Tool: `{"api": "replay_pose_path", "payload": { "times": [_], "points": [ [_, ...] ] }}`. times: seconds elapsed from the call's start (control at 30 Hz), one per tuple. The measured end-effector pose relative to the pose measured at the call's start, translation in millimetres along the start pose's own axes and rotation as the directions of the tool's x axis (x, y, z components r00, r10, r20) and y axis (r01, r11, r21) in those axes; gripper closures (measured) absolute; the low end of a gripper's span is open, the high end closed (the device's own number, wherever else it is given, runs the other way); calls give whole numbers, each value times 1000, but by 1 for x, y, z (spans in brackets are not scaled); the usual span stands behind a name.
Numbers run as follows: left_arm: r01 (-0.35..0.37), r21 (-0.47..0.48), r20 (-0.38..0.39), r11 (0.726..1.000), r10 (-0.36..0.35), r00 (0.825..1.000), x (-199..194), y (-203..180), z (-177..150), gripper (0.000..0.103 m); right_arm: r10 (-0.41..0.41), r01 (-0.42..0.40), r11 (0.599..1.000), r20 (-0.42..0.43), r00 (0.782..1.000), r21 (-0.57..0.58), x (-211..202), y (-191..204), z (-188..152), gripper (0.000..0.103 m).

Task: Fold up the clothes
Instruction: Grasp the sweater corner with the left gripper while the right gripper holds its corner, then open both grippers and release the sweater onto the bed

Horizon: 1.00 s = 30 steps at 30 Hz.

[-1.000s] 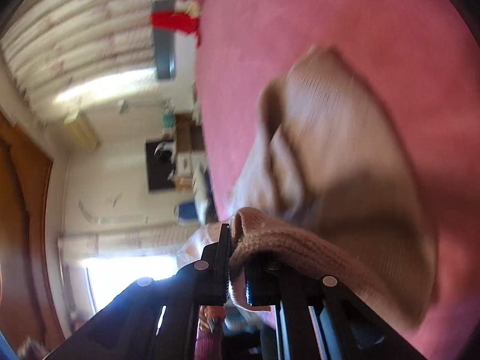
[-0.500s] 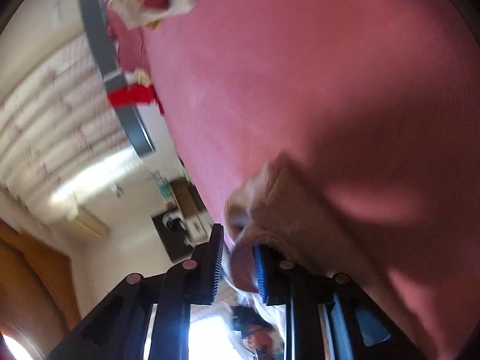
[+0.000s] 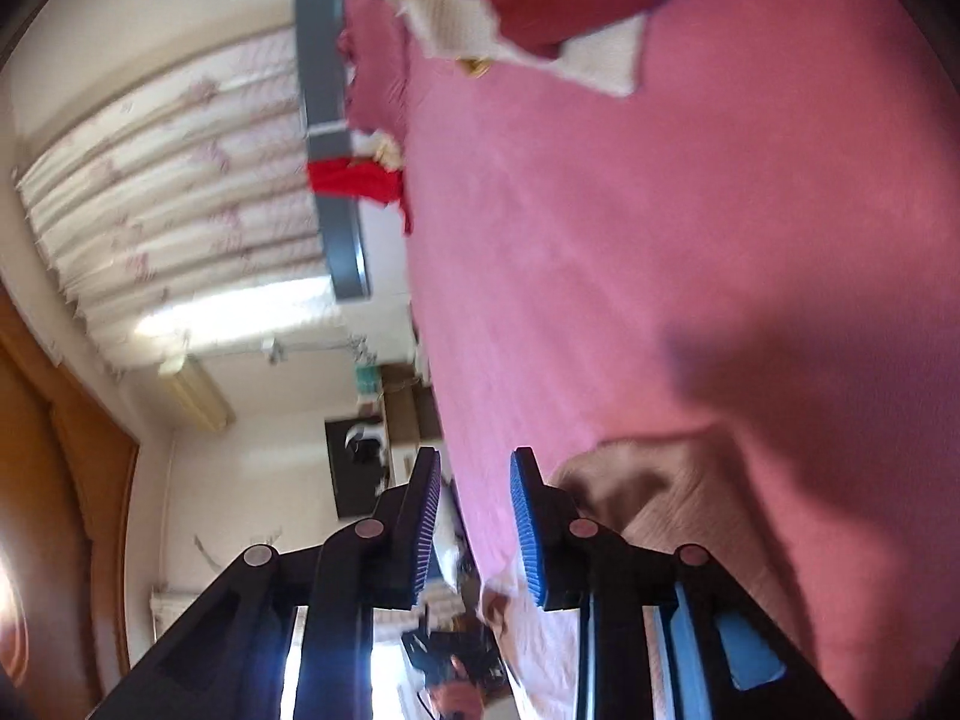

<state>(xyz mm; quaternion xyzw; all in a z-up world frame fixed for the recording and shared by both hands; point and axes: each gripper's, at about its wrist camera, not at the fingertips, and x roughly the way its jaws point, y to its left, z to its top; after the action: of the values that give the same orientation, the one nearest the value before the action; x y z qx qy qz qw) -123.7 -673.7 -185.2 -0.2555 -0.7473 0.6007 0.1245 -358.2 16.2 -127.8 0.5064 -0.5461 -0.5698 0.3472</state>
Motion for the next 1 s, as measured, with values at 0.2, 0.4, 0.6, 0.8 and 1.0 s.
{"api": "replay_pose_path", "payload": {
  "times": [0.2,0.4,0.6,0.8,1.0],
  "points": [
    [183,-58,-8,981,-183,983,-11,-4,2,22,-247,129,905,-254,935,-405,43,39,-70,78],
    [182,-53,145,982,-173,974,-31,6,17,20,-419,178,824,-366,831,-538,121,19,-86,83],
    [-339,268,315,902,251,915,-26,-40,-1,20,-245,211,925,-69,967,-317,124,38,8,79],
    [-792,535,598,294,531,601,20,-93,-61,20,-251,264,844,91,964,-467,91,90,-11,75],
    [-511,857,425,-64,651,630,116,-51,-166,20,-331,205,769,-102,938,-606,107,79,-102,74]
  ]
}}
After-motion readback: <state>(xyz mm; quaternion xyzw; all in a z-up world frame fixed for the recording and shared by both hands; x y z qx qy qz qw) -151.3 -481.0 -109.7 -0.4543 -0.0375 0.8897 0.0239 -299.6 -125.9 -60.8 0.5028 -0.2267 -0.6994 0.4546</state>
